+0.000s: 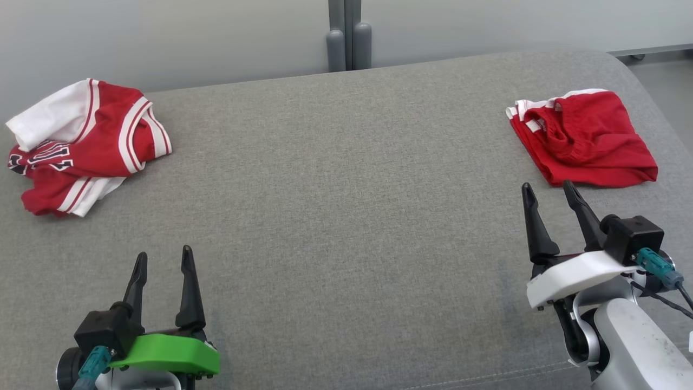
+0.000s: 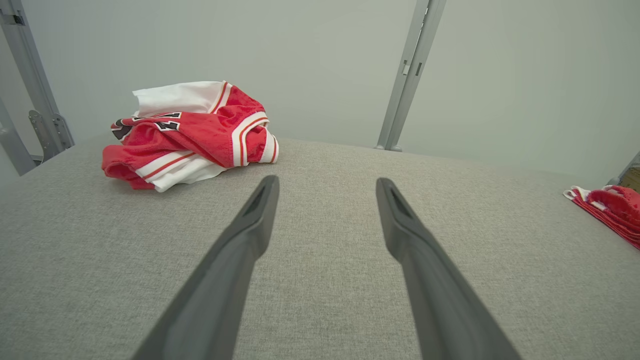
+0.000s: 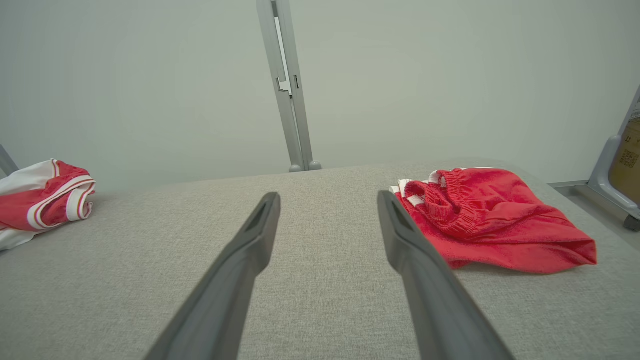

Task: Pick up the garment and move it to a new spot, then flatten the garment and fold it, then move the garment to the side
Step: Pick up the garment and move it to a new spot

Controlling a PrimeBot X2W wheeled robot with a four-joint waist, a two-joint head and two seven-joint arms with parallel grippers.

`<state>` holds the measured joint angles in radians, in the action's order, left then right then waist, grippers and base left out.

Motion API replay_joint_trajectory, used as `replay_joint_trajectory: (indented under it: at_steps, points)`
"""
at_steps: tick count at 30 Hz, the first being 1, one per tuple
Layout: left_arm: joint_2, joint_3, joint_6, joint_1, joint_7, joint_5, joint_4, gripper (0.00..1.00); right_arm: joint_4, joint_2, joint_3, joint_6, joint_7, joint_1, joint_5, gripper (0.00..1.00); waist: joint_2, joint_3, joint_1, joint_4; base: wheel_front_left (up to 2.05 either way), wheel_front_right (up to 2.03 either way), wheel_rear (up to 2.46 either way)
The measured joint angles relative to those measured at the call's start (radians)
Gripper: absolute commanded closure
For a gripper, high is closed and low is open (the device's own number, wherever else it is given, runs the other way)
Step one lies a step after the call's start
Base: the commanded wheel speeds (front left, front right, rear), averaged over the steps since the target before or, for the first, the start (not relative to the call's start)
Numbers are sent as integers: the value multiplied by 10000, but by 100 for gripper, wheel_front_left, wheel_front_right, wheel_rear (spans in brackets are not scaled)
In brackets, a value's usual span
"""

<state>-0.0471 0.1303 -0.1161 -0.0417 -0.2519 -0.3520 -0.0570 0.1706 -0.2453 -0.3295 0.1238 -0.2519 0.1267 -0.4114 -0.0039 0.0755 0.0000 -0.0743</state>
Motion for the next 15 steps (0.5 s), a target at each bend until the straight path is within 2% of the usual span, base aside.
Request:
replay_joint_trajectory:
  at_steps: [11,15]
  points:
    - [4,230,-2,-8,0,31,-6,0,-209,-6,-75,-4,0,-268,167,0,0,-199,0,824,0,0,0]
    - [4,73,-2,-76,0,-61,73,0,-236,8,-339,-127,0,-316,176,0,0,-260,0,1283,0,0,0]
